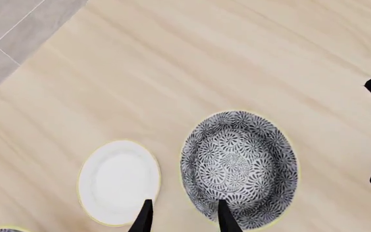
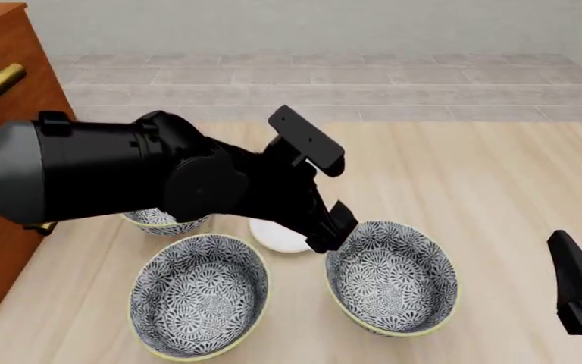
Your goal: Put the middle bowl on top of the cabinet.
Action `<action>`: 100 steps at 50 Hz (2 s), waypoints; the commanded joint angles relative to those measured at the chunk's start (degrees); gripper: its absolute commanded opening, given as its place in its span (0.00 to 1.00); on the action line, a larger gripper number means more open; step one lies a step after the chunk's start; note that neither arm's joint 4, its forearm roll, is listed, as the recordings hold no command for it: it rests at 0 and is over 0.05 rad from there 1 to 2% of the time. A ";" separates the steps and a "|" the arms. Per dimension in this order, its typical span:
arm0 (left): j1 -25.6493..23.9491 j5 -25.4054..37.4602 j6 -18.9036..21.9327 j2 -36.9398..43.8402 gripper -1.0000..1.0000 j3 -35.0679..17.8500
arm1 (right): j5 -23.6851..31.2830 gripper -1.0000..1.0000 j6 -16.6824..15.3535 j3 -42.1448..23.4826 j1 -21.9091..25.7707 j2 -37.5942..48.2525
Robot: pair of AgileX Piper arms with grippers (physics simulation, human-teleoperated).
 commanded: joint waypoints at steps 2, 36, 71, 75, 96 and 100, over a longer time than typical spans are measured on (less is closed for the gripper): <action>0.06 -1.33 -2.04 1.47 1.00 0.68 | -0.47 1.00 -0.13 0.00 0.07 0.56; -1.68 -5.57 -8.81 3.18 1.00 3.05 | -1.46 1.00 -0.34 0.01 0.03 1.70; -1.78 -10.32 -13.35 4.42 1.00 5.17 | -0.44 1.00 -0.76 0.01 0.17 0.78; -1.70 -10.93 -13.55 4.86 1.00 5.40 | -0.10 1.00 -0.80 0.02 0.20 0.48; -1.76 -13.91 -14.83 6.35 1.00 6.99 | -0.17 1.00 -0.81 0.02 0.24 0.72; -1.83 -14.92 -15.42 6.72 1.00 7.59 | -0.35 1.00 -0.81 0.02 0.29 0.92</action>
